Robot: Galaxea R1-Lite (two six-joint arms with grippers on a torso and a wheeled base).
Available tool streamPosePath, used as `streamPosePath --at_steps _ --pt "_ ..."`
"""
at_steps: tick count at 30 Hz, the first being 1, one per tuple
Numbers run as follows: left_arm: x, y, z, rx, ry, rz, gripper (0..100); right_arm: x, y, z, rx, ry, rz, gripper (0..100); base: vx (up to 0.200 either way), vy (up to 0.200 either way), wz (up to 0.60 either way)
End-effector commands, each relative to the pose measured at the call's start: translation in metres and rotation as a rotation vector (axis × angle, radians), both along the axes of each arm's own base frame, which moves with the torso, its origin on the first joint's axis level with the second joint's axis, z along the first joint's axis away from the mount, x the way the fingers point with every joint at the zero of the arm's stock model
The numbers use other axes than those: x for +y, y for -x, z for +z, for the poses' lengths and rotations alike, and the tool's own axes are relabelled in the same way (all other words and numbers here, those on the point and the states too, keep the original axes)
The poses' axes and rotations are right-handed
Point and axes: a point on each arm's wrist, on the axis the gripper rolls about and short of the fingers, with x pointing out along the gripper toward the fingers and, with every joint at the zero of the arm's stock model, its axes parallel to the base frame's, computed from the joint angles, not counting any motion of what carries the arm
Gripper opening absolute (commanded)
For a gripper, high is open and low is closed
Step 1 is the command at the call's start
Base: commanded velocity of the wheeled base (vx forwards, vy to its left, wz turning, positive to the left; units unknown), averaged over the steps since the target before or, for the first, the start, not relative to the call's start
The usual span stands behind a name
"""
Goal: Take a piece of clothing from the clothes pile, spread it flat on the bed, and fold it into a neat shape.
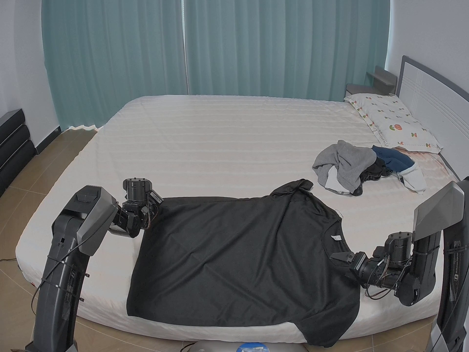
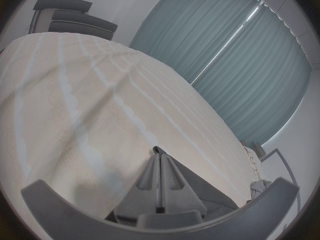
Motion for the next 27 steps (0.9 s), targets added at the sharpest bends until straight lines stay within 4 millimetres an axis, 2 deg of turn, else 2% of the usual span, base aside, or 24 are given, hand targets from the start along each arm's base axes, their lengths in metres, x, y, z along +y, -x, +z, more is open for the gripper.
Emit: streamPosePath --at_steps 1,13,27 --pt "0.002 -0.002 -0.001 -0.011 -0.003 0.013 0 0.000 -0.001 0.001 -0.014 -0.002 0.001 100 0.000 0.000 0.00" --pt "0.011 -0.019 0.004 -0.097 -0.035 0.116 0 0.000 -0.001 0.001 -0.014 -0.002 0.001 100 0.000 0.000 0.00" --pt "0.015 -0.019 0.002 -0.085 -0.047 0.136 0 0.000 -0.001 0.001 -0.013 -0.001 0.000 100 0.000 0.000 0.00"
